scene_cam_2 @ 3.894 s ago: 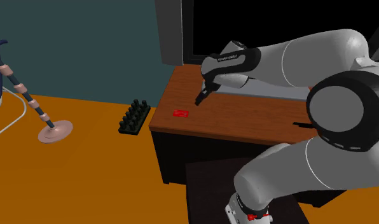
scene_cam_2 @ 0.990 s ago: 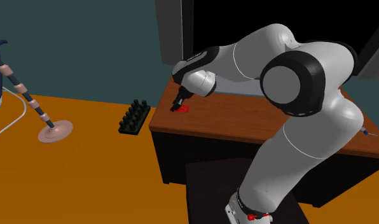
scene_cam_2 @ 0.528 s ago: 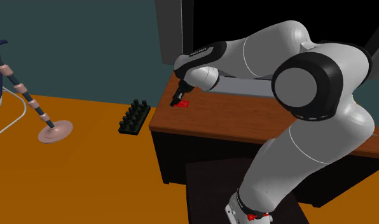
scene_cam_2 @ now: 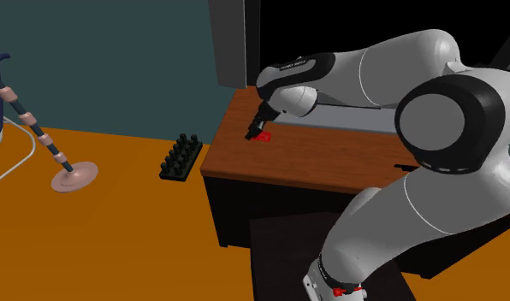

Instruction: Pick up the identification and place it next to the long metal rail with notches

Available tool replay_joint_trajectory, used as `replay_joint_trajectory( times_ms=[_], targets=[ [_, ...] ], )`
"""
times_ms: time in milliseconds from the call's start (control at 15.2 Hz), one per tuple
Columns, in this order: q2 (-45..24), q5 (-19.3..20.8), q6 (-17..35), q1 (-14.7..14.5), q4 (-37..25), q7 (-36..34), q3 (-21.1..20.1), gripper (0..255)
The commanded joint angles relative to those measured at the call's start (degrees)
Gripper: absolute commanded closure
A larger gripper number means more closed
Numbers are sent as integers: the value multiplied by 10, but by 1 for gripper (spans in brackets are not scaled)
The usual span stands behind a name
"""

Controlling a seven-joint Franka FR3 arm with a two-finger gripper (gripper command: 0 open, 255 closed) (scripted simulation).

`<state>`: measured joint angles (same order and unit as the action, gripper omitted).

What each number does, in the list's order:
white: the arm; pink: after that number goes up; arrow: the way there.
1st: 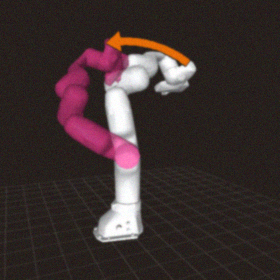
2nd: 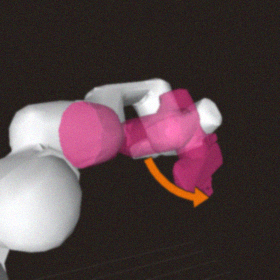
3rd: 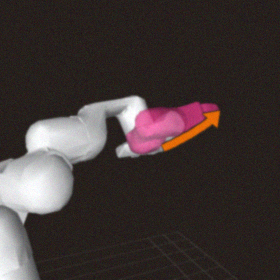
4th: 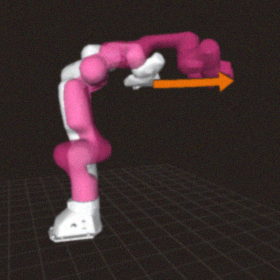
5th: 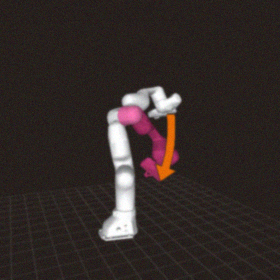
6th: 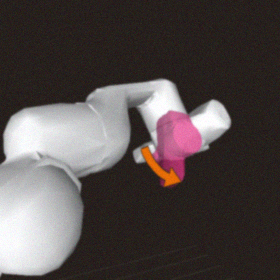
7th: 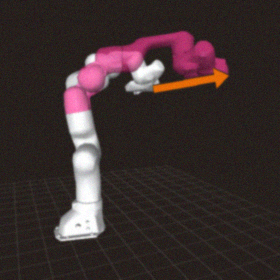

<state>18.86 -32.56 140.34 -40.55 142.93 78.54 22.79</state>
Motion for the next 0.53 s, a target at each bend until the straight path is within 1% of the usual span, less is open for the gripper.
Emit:
replay_joint_trajectory(
  times_ms=[0,462],
  targets=[
    [19,15,-17,18,12,18,17,255],
    [70,73,-83,83,32,79,80,255]
  ],
)
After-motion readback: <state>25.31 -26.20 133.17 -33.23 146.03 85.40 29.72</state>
